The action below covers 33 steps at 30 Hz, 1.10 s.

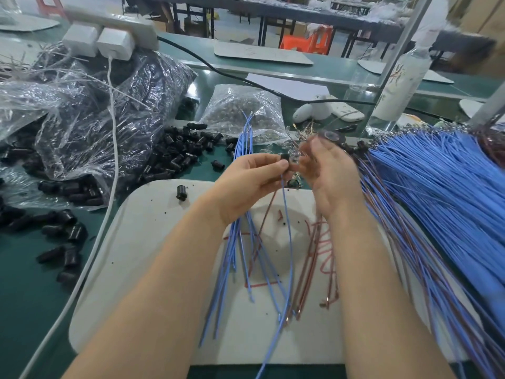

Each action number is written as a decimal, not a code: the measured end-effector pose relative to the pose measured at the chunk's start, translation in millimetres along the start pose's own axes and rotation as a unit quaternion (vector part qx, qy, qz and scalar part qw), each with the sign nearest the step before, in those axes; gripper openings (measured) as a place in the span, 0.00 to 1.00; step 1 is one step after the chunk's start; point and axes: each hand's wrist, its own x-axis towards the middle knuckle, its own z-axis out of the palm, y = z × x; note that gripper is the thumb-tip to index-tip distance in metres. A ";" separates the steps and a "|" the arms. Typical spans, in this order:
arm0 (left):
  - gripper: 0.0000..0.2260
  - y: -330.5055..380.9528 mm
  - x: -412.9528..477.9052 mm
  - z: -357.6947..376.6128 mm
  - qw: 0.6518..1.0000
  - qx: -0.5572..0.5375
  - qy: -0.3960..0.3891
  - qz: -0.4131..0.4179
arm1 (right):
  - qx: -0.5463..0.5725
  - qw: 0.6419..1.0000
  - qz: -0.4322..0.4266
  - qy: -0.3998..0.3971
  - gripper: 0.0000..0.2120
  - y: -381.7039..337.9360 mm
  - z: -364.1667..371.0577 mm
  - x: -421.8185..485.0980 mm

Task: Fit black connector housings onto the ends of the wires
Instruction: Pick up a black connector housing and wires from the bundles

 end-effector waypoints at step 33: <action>0.01 1.8 1.7 -13.2 0.986 0.120 0.110 0.027 | 0.001 0.979 -0.159 0.130 0.08 -5.5 3.1 -9.7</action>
